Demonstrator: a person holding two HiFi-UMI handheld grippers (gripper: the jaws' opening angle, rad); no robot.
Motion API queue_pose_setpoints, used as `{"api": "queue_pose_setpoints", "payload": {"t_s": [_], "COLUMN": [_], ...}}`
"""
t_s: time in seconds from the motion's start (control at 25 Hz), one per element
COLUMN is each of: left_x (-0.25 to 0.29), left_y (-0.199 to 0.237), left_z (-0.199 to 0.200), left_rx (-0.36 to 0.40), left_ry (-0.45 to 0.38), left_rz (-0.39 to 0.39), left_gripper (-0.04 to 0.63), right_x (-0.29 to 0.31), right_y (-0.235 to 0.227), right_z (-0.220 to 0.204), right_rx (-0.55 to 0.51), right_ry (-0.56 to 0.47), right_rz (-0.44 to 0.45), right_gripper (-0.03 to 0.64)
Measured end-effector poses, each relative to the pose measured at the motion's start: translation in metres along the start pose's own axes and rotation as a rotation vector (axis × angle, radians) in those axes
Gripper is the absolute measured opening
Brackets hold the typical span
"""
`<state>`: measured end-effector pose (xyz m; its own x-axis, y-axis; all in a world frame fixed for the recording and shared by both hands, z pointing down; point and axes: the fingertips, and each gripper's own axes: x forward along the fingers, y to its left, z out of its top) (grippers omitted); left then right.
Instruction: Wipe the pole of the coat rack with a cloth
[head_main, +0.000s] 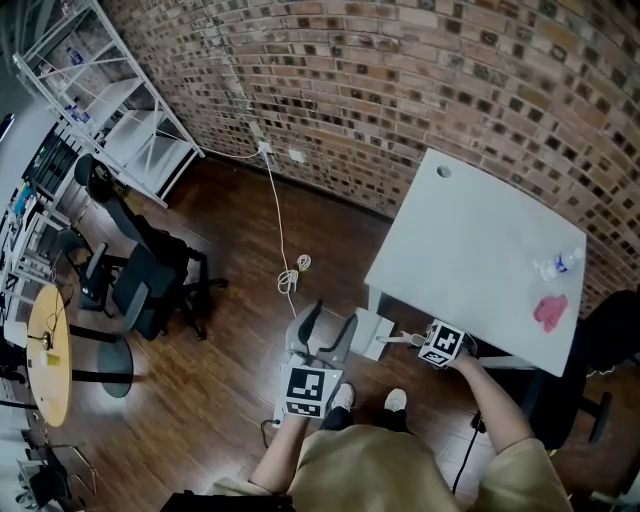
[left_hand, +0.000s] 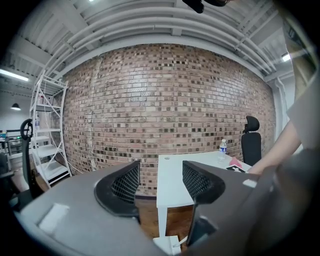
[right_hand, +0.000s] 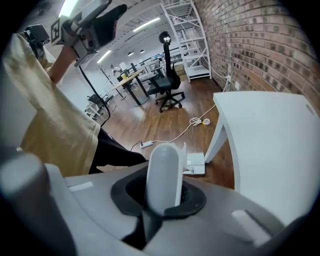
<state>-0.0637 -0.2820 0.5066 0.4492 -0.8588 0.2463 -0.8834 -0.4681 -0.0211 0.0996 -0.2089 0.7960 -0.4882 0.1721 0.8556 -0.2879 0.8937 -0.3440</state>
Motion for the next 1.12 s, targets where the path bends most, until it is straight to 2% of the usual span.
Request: {"api": "queue_pose_setpoints", "payload": {"t_s": [0.16, 0.48, 1.12], "left_x": [-0.002, -0.009, -0.033], "left_y": [-0.001, 0.003, 0.01], "left_z": [0.0, 0.009, 0.042], "left_rx": [-0.001, -0.004, 0.004], "left_ry": [-0.006, -0.039, -0.127], "left_rz": [-0.004, 0.005, 0.025], "left_gripper": [0.249, 0.249, 0.249], "right_x": [-0.021, -0.08, -0.224], "right_y": [0.017, 0.06, 0.14], "right_z": [0.011, 0.04, 0.116], "right_rx": [-0.05, -0.076, -0.082], "right_ry": [0.024, 0.037, 0.042], "right_rz": [0.012, 0.041, 0.028], "right_gripper": [0.017, 0.017, 0.015]}}
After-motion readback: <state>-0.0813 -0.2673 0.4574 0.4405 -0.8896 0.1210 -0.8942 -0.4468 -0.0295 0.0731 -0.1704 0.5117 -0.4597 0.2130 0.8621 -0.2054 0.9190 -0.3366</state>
